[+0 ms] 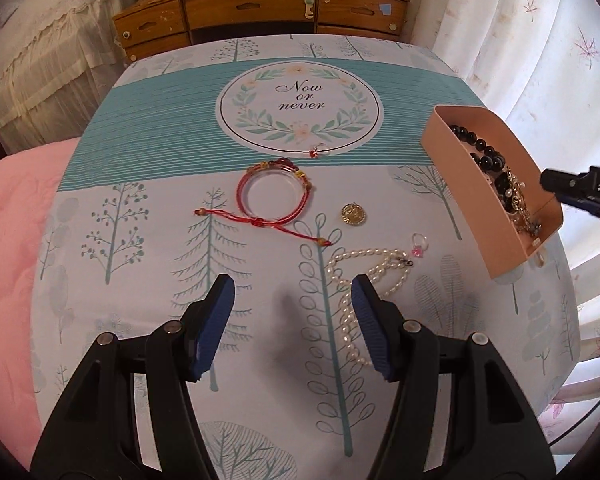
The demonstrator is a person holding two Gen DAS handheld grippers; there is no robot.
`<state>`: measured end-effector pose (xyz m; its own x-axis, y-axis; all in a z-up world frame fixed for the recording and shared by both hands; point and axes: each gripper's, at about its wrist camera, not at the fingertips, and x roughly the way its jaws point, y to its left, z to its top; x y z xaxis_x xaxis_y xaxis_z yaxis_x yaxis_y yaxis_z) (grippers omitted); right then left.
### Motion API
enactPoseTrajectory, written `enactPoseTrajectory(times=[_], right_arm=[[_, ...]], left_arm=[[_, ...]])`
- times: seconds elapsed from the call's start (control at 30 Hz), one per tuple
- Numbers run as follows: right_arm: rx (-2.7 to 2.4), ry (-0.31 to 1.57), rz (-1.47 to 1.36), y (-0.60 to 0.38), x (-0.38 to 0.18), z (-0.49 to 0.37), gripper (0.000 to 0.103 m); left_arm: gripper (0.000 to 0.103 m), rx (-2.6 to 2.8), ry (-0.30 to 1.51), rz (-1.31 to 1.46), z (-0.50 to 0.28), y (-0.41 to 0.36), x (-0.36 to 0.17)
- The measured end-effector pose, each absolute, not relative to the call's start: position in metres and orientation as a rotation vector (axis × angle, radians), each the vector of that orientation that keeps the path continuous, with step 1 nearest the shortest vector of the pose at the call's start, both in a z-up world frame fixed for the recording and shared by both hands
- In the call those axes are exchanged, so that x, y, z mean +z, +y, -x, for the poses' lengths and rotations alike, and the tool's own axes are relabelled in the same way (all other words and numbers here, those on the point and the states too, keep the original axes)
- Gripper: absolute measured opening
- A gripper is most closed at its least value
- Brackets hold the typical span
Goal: Organize jewelry
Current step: 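Drop the black bracelet into the tray with the left gripper while the right releases the earrings there, then withdraw both grippers from the tray toward the pearl necklace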
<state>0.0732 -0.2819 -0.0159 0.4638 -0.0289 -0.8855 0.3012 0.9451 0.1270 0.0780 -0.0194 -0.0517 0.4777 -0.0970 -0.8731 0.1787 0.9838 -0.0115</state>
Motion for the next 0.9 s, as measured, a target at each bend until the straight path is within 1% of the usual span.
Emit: enactPoseTrajectory(times=[0.23, 0.4, 0.57, 0.9], right_arm=[[-0.118, 1.000, -0.221, -0.235, 0.016, -0.049, 0.036], [-0.061, 0.999, -0.169, -0.198, 0.021, -0.039, 0.036], [-0.019, 1.027, -0.144, -0.174, 0.011, -0.033, 0.036], [0.043, 1.089, -0.089, -0.153, -0.030, -0.025, 0.036]], left_arm=[[0.058, -0.166, 1.049, -0.084, -0.064, -0.012, -0.047], [0.058, -0.159, 1.038, -0.081, -0.055, -0.006, -0.044], [0.058, -0.150, 1.041, -0.074, -0.048, 0.002, -0.044], [0.058, -0.138, 1.059, -0.043, -0.043, 0.018, -0.056]])
